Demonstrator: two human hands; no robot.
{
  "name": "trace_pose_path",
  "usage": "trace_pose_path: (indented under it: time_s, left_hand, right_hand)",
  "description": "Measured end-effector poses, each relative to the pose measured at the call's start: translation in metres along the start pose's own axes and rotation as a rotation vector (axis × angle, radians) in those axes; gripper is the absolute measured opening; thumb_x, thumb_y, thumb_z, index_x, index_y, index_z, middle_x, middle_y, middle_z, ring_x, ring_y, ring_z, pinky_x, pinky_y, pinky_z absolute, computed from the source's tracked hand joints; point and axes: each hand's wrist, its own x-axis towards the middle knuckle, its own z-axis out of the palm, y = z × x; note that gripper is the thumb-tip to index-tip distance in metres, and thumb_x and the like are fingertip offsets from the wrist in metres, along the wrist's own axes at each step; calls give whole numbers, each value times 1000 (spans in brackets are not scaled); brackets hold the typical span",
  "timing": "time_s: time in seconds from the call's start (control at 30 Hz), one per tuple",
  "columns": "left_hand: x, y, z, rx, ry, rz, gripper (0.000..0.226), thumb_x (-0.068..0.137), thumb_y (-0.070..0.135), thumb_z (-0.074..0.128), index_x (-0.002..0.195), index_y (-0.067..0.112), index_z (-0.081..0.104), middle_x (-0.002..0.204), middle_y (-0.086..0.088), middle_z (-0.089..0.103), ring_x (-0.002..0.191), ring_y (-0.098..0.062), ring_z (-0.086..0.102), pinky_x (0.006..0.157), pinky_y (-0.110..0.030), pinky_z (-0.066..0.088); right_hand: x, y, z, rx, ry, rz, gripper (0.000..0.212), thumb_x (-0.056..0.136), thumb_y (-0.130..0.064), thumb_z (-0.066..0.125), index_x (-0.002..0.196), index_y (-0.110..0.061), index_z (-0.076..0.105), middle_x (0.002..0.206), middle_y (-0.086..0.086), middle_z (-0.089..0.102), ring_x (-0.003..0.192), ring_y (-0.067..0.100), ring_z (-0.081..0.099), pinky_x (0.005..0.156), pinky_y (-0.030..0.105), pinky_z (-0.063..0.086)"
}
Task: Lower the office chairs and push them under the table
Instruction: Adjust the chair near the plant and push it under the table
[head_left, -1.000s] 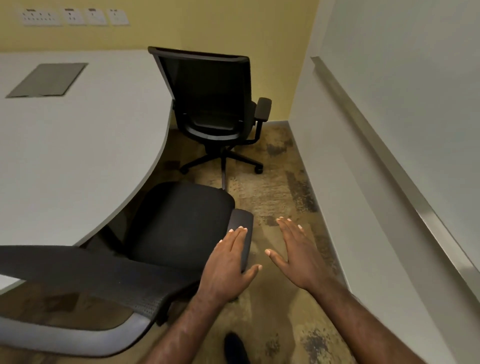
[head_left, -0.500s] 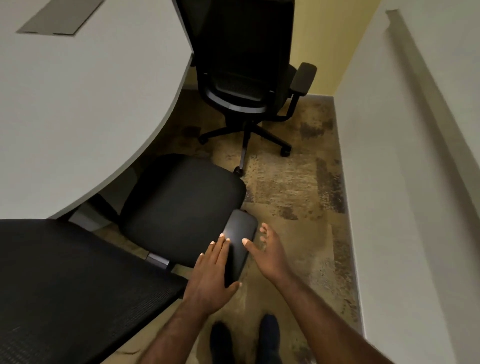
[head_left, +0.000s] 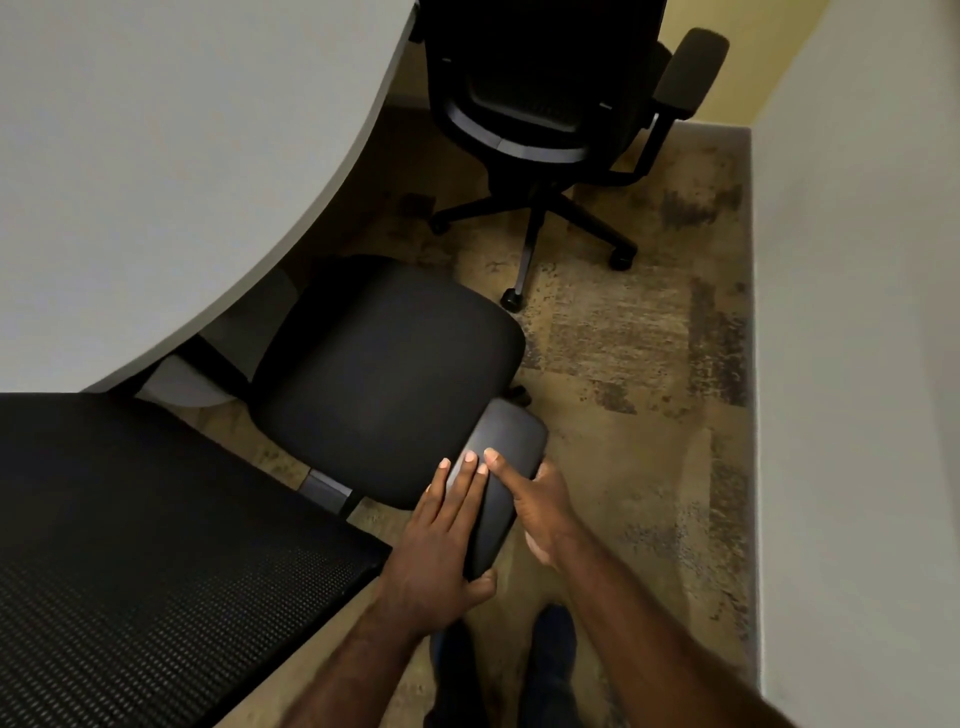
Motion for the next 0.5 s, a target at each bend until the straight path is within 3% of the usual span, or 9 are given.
trace_pose_path:
  time_s: [0.1, 0.33, 0.5]
  left_hand:
    - [6, -2, 5, -15, -1, -4, 115, 70, 47, 62, 152, 24, -15, 160, 10, -19, 145, -14, -22, 114, -29, 2]
    - [20, -9, 29, -64, -33, -28, 113, 72, 46, 60, 149, 25, -20, 158, 10, -24, 144, -14, -25, 116, -35, 12]
    - [30, -15, 52, -30, -94, -84, 117, 75, 45, 63, 146, 25, -28, 154, 12, -35, 137, -12, -38, 119, -39, 12]
  right_hand:
    - [6, 1, 1, -1, 23, -22, 75, 54, -57, 85, 112, -15, 62, 96, 0, 73, 80, 11, 70, 55, 23, 54]
    - [30, 12, -1, -24, 15, -50, 72, 56, -56, 84, 110, -15, 62, 100, 1, 72, 88, 13, 69, 73, 32, 57]
    - [48, 26, -1, -92, 48, -11, 77, 58, -57, 81, 117, -13, 57, 106, 3, 69, 91, 14, 68, 77, 34, 57]
